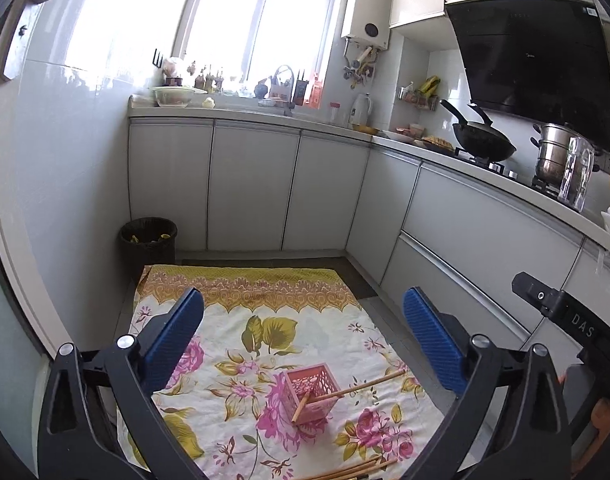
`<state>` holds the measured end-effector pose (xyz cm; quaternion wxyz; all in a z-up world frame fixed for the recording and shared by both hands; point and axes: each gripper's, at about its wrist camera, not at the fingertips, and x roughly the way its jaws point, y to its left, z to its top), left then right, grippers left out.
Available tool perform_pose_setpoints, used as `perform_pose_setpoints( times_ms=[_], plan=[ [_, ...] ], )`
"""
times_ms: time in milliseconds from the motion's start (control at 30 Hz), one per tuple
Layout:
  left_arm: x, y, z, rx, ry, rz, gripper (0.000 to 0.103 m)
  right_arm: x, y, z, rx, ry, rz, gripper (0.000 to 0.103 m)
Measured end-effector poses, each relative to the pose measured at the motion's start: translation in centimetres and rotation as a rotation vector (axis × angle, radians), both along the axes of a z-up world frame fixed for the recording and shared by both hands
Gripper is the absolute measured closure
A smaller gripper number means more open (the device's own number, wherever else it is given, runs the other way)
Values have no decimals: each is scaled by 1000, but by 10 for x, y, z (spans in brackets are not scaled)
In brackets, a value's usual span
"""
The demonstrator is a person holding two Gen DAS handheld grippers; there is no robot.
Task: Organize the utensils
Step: 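Withdraw both open grippers from the basket back toward the pile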
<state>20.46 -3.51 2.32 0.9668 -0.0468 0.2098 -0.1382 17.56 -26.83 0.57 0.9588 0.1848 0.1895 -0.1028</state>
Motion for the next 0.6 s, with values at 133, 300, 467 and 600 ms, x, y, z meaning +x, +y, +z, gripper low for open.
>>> perform_pose_setpoints(
  times_ms=[133,300,467,600],
  plan=[
    [-16,-11,-7,42,27,-26,7,-28,-11,-12,4,52,-24,7],
    [-30,-28,-25,115,83,-89,7,-62,-14,-34,-2,117,-33,7],
    [-35,-52,-57,203,200,-214,7,-96,-22,-66,30,177,-70,7],
    [-28,-83,-109,321,407,-380,7,-113,-40,-107,153,304,-83,7]
  ],
)
